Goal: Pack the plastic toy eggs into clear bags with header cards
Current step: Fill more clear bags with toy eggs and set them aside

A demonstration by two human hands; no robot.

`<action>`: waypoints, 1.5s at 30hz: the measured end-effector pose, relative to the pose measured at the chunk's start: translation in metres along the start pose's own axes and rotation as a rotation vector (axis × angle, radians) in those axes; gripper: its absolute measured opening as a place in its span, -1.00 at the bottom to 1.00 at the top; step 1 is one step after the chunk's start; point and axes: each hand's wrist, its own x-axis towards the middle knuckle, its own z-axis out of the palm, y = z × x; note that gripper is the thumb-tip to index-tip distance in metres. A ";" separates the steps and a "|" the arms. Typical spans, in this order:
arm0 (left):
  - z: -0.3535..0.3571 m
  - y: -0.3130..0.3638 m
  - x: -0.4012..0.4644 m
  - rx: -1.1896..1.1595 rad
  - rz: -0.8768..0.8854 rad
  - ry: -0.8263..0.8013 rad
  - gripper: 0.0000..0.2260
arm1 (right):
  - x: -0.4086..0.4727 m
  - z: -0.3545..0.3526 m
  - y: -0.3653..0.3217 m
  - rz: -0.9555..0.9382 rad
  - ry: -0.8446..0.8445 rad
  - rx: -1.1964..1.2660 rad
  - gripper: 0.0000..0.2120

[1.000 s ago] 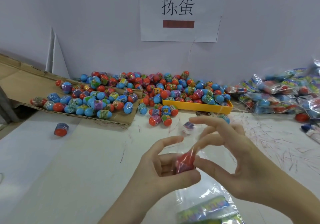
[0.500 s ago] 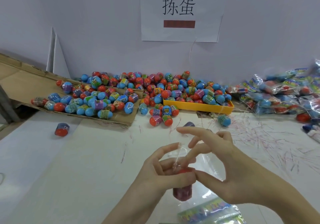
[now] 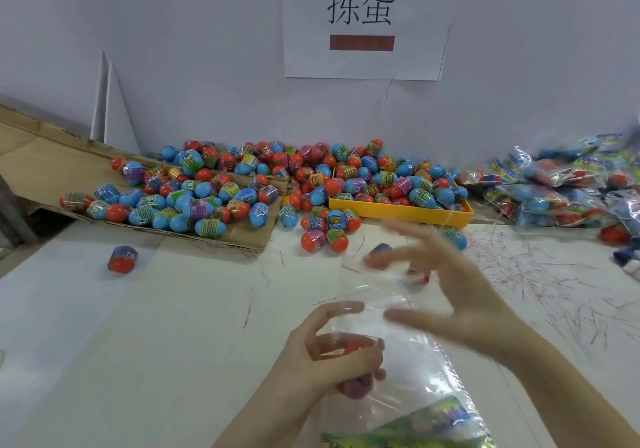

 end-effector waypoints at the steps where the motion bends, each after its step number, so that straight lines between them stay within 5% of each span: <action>1: 0.000 -0.002 0.001 0.012 0.000 0.025 -0.49 | 0.006 -0.006 0.009 0.037 0.211 0.092 -0.45; 3: 0.000 -0.006 0.002 0.042 -0.003 0.069 -0.44 | 0.022 -0.016 0.030 0.199 0.528 0.027 -0.72; 4: 0.000 -0.007 0.002 0.038 -0.005 0.085 -0.44 | 0.028 -0.019 0.041 0.313 0.549 -0.122 -0.78; 7: 0.002 -0.009 0.003 0.027 0.008 0.074 -0.53 | 0.029 -0.019 0.077 0.489 0.316 -0.540 -0.63; 10: 0.003 -0.009 0.004 -0.013 0.030 0.076 -0.64 | 0.028 -0.013 0.089 0.545 0.221 -0.639 -0.60; 15: 0.004 -0.008 0.003 0.010 0.029 0.093 -0.59 | 0.026 -0.009 0.080 0.436 0.334 -0.506 -0.58; 19: 0.008 -0.005 0.002 0.027 0.037 0.124 -0.47 | 0.021 -0.017 0.026 0.216 0.432 0.084 -0.61; 21: 0.010 -0.005 0.000 0.027 0.054 0.154 -0.47 | 0.015 -0.019 -0.002 0.056 0.349 0.311 -0.68; 23: 0.012 -0.005 -0.003 0.032 0.071 0.171 -0.48 | 0.011 -0.018 -0.024 -0.071 0.207 0.282 -0.73; 28: 0.013 -0.008 -0.004 0.114 0.092 0.181 -0.59 | 0.008 -0.007 -0.039 -0.224 0.010 -0.400 -0.65; 36: 0.009 -0.010 -0.005 0.160 0.090 0.134 -0.65 | 0.021 -0.015 -0.041 -0.076 -0.296 -0.822 -0.76; 45: 0.009 -0.007 -0.005 0.147 0.118 0.082 -0.66 | 0.029 -0.021 -0.040 0.010 -0.471 -0.822 -0.78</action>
